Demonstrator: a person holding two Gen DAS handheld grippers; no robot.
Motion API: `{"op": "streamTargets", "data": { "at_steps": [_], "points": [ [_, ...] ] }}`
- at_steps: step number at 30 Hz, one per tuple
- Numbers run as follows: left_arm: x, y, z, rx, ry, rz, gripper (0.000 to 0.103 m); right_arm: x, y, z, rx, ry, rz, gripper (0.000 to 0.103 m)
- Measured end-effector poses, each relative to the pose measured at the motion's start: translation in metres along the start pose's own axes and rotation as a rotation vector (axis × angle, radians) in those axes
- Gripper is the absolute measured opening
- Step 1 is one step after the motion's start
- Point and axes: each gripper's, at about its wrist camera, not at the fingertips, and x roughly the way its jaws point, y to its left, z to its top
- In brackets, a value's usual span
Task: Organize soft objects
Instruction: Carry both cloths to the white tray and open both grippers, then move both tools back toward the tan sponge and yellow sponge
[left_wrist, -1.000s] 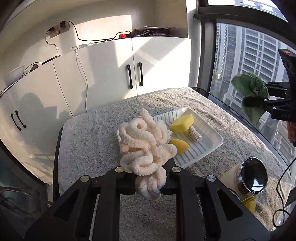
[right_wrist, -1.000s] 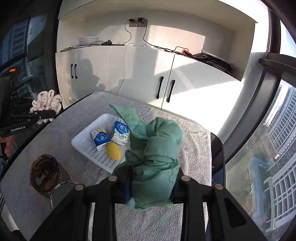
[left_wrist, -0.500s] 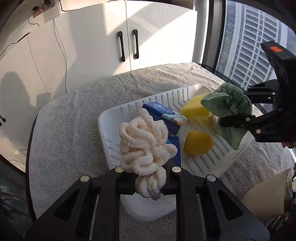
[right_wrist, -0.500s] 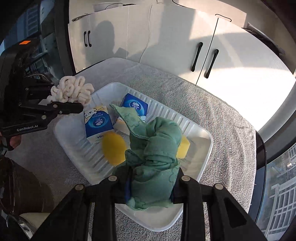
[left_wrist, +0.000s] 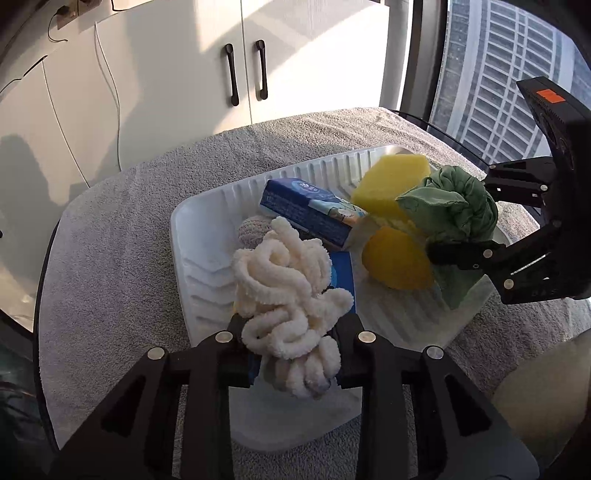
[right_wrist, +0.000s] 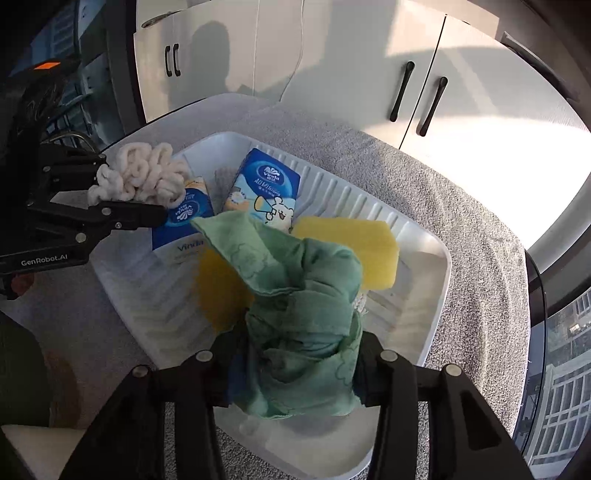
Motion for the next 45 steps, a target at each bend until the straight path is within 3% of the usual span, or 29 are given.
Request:
{"op": "streamTargets", "data": {
  "at_steps": [1,3,10,16,22,28,30,34,45],
  "points": [
    [0.0,0.0,0.0,-0.002,0.0,0.0,0.05,-0.001,0.0,-0.001,0.003,-0.002,-0.008,0.057],
    [-0.003,-0.001,-0.002,-0.009,-0.008,0.004,0.061,-0.002,-0.005,-0.001,0.009,-0.008,-0.018,0.061],
    [-0.008,0.003,0.0,-0.039,-0.021,-0.005,0.064,-0.016,-0.009,-0.003,0.014,-0.037,-0.025,0.077],
    [-0.018,0.001,-0.001,-0.041,-0.046,0.004,0.065,-0.03,-0.015,-0.003,0.041,-0.068,-0.041,0.08],
    [-0.036,0.002,-0.006,-0.058,-0.106,0.006,0.085,-0.048,-0.024,-0.007,0.091,-0.109,-0.048,0.085],
    [-0.063,0.013,-0.012,-0.12,-0.158,0.024,0.091,-0.081,-0.036,-0.019,0.166,-0.164,-0.081,0.088],
    [-0.072,0.015,-0.013,-0.137,-0.177,0.014,0.099,-0.094,-0.04,-0.025,0.192,-0.189,-0.076,0.093],
    [-0.092,0.009,-0.018,-0.134,-0.208,0.015,0.103,-0.119,-0.038,-0.039,0.221,-0.22,-0.078,0.098],
    [-0.175,-0.01,-0.076,-0.171,-0.312,0.048,0.103,-0.197,0.008,-0.113,0.29,-0.346,-0.075,0.103]
  ]
}}
